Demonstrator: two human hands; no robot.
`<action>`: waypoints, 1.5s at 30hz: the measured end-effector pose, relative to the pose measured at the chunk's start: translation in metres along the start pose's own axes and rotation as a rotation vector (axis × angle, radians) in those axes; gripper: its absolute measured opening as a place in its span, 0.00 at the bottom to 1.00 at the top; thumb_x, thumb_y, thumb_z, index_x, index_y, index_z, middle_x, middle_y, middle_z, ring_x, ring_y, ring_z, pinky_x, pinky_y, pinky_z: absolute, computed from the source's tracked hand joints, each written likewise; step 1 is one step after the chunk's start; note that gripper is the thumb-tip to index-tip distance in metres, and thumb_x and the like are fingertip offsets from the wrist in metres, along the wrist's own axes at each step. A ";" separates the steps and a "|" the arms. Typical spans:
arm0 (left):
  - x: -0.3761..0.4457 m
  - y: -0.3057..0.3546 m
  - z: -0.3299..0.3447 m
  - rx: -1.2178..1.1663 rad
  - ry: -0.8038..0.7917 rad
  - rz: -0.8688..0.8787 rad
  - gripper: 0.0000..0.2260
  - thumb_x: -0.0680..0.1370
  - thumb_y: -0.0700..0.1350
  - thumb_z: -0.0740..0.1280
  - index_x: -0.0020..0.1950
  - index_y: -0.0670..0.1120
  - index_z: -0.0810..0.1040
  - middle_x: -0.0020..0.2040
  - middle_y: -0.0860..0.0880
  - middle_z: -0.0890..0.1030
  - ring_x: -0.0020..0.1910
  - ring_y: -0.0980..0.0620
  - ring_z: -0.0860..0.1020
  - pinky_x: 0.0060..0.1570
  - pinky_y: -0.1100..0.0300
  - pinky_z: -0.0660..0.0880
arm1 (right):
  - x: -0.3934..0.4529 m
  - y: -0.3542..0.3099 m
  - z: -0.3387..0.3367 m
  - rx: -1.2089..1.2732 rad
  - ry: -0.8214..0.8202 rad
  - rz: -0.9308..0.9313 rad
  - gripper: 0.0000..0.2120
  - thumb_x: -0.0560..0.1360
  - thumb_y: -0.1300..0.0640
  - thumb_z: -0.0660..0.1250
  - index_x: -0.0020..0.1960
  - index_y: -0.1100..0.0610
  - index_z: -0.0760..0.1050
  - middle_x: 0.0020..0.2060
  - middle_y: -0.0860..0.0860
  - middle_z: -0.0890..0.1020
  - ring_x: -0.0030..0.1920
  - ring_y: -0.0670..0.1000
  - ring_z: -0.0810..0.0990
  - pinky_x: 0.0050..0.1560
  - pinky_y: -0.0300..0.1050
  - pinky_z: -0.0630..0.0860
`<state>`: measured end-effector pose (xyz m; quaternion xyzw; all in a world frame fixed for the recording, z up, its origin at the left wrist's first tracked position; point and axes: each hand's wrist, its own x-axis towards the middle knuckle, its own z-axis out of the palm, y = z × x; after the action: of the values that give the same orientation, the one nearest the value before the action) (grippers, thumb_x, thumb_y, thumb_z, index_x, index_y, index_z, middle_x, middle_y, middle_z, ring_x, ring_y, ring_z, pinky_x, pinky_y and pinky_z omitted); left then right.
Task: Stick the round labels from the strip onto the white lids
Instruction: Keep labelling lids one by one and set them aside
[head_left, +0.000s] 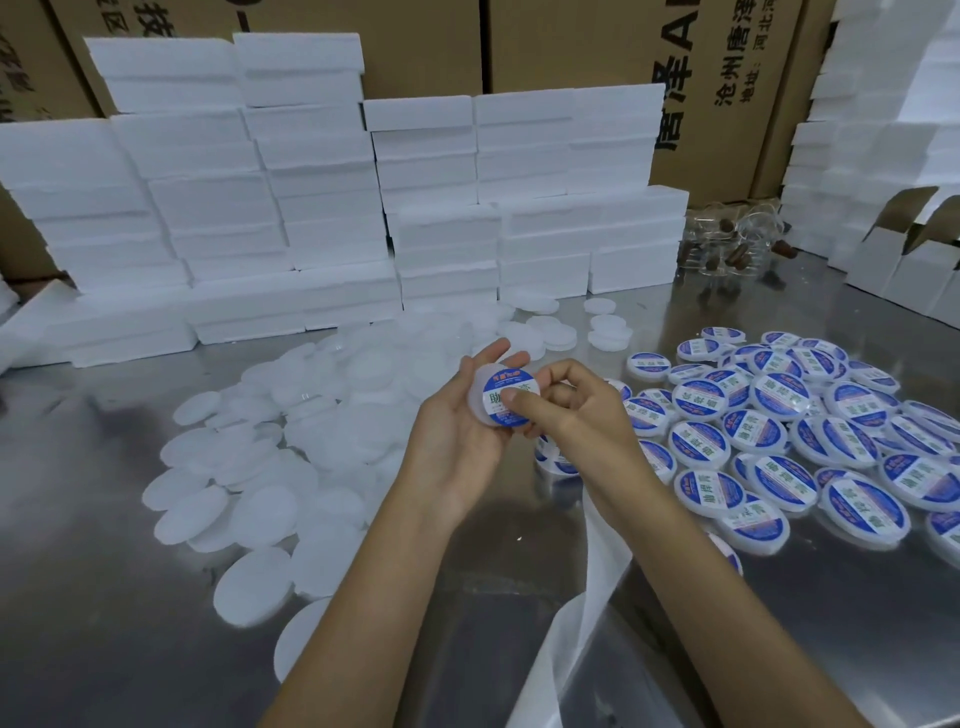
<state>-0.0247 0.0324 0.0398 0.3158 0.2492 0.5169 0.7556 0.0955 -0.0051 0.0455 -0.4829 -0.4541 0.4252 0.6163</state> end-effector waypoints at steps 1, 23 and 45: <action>0.000 -0.001 0.001 0.017 -0.008 0.004 0.17 0.87 0.49 0.53 0.66 0.42 0.76 0.63 0.41 0.80 0.53 0.46 0.85 0.52 0.55 0.81 | -0.001 -0.001 0.001 0.001 0.016 -0.001 0.10 0.73 0.65 0.74 0.43 0.59 0.72 0.35 0.55 0.83 0.28 0.44 0.79 0.33 0.33 0.75; -0.006 -0.006 0.017 0.234 -0.042 0.112 0.19 0.87 0.47 0.51 0.67 0.39 0.75 0.64 0.39 0.78 0.64 0.41 0.79 0.64 0.51 0.76 | 0.002 0.013 0.000 -0.144 0.125 -0.134 0.12 0.71 0.58 0.77 0.45 0.57 0.75 0.39 0.54 0.83 0.41 0.55 0.83 0.45 0.46 0.81; -0.012 -0.005 0.016 -0.101 -0.137 -0.025 0.15 0.86 0.47 0.54 0.54 0.40 0.77 0.59 0.37 0.81 0.62 0.43 0.80 0.61 0.54 0.76 | 0.003 0.032 -0.013 -0.780 0.173 -0.525 0.15 0.84 0.48 0.57 0.38 0.47 0.65 0.25 0.42 0.68 0.28 0.42 0.71 0.30 0.40 0.61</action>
<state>-0.0147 0.0160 0.0474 0.3088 0.1747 0.4966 0.7922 0.1062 0.0001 0.0124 -0.5808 -0.6335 0.0113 0.5110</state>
